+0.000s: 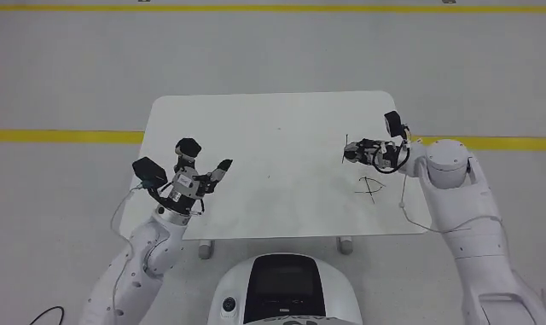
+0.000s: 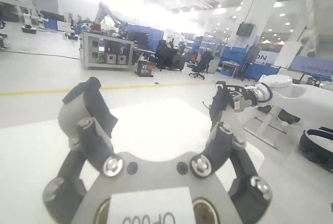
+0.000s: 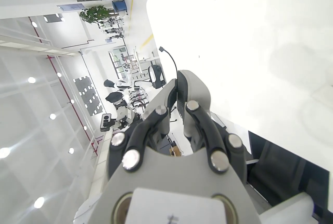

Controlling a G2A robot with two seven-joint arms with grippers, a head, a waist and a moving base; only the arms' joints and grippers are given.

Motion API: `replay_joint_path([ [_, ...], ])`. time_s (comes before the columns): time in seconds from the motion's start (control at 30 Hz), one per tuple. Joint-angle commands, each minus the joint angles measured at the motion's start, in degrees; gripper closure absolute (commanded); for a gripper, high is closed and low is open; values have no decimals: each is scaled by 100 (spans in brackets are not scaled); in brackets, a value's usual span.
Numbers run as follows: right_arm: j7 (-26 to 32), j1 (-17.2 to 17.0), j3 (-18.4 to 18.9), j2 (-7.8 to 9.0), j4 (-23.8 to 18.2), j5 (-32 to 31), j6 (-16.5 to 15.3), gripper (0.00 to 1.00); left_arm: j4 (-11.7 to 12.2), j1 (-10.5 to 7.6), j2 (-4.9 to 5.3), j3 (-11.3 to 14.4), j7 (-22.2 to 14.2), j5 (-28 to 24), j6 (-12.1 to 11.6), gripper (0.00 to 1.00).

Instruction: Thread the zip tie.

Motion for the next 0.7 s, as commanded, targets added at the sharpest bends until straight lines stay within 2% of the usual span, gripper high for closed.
replay_joint_path([
  [0.0,-101,-27,-36,-6,-16,8,20,100,-44,-73,7,40,-76,450,34,0],
  [0.1,-156,41,-110,-9,-2,53,87,100,-65,-151,14,151,86,1306,76,0],
  [0.13,-145,104,-138,-9,42,84,87,100,-65,-195,20,200,178,1799,167,0],
  [0.23,-71,291,-258,-16,235,132,87,100,-8,-266,31,347,392,2765,343,0],
  [0.3,52,498,-385,-23,510,149,87,100,50,-322,33,465,500,3303,482,0],
  [0.37,203,752,-555,-33,892,114,87,100,92,-450,66,607,480,3412,587,0],
  [0.5,514,1375,-916,-69,1736,-55,87,100,187,-732,217,990,371,3412,750,0],
  [0.57,533,1585,-1017,-102,1972,36,87,100,214,-844,267,1125,366,3412,810,0],
  [0.6,513,1657,-1032,-111,2058,117,87,100,233,-886,284,1194,405,3412,920,0],
  [0.63,513,1657,-1032,-111,2058,117,87,100,247,-888,283,1202,435,3412,1021,0],
  [0.67,513,1657,-1032,-111,2058,117,87,100,247,-888,283,1202,435,3412,1021,0],
])
